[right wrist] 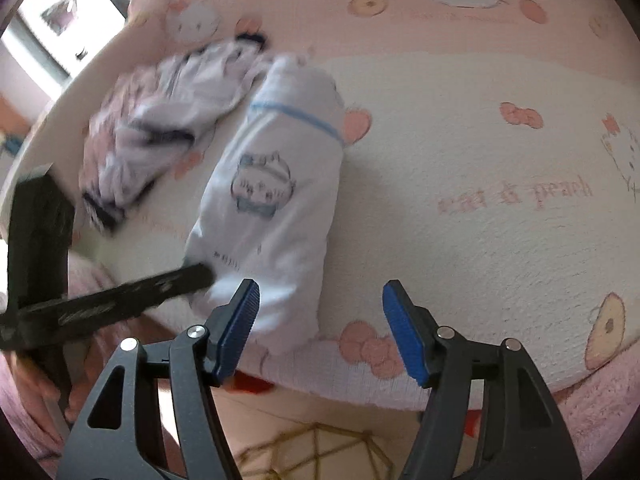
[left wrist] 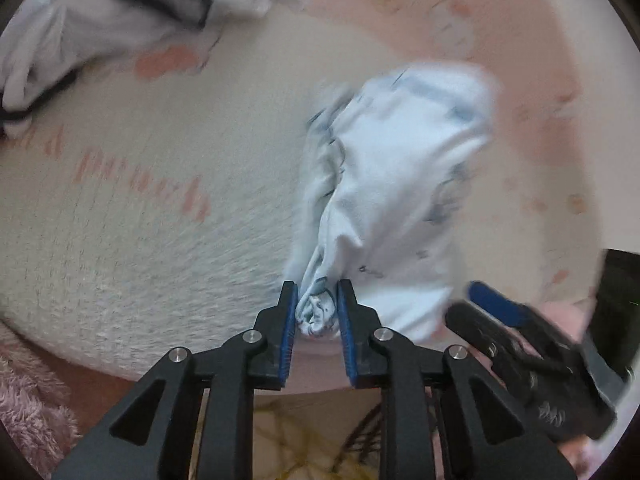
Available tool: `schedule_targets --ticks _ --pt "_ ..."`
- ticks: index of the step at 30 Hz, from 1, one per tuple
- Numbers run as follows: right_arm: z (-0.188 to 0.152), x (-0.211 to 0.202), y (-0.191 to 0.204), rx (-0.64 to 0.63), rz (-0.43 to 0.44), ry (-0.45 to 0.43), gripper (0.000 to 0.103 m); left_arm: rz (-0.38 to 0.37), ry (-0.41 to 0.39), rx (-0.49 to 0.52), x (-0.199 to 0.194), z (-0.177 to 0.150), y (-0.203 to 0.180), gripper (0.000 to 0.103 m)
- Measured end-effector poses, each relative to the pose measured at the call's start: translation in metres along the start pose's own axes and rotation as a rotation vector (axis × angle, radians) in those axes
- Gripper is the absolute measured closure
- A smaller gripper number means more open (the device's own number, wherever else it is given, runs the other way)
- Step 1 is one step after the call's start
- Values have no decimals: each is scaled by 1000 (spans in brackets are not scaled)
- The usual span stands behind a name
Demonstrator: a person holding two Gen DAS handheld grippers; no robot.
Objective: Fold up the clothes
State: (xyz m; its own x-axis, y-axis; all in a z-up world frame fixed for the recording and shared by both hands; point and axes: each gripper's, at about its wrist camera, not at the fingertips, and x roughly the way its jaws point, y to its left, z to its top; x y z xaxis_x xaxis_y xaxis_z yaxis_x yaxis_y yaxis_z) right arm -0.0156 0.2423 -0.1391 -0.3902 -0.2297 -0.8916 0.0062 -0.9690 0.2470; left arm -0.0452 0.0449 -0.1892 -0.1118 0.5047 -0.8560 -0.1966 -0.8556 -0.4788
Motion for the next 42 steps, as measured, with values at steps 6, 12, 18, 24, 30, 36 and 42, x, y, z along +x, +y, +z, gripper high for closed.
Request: schedule_targets --ticks 6,12,18,24,30,36,42 --pt "-8 -2 -22 14 -137 50 44 -22 -28 -19 -16 -4 5 79" --pt "-21 -19 5 -167 -24 35 39 -94 -90 23 -25 0 -7 79" --pt "-33 14 21 -290 -188 69 41 -77 -61 16 -8 9 -13 79" --pt "-22 -8 -6 -152 -155 -2 41 -116 -56 -5 -9 10 -2 79" --pt "-26 -21 2 -185 -93 -43 41 -110 -37 -13 -16 8 7 79" --pt "-9 14 10 -111 -159 21 38 -122 20 -49 -11 7 24 77" --pt "-12 11 1 -131 -247 34 38 -82 13 1 -17 4 24 77"
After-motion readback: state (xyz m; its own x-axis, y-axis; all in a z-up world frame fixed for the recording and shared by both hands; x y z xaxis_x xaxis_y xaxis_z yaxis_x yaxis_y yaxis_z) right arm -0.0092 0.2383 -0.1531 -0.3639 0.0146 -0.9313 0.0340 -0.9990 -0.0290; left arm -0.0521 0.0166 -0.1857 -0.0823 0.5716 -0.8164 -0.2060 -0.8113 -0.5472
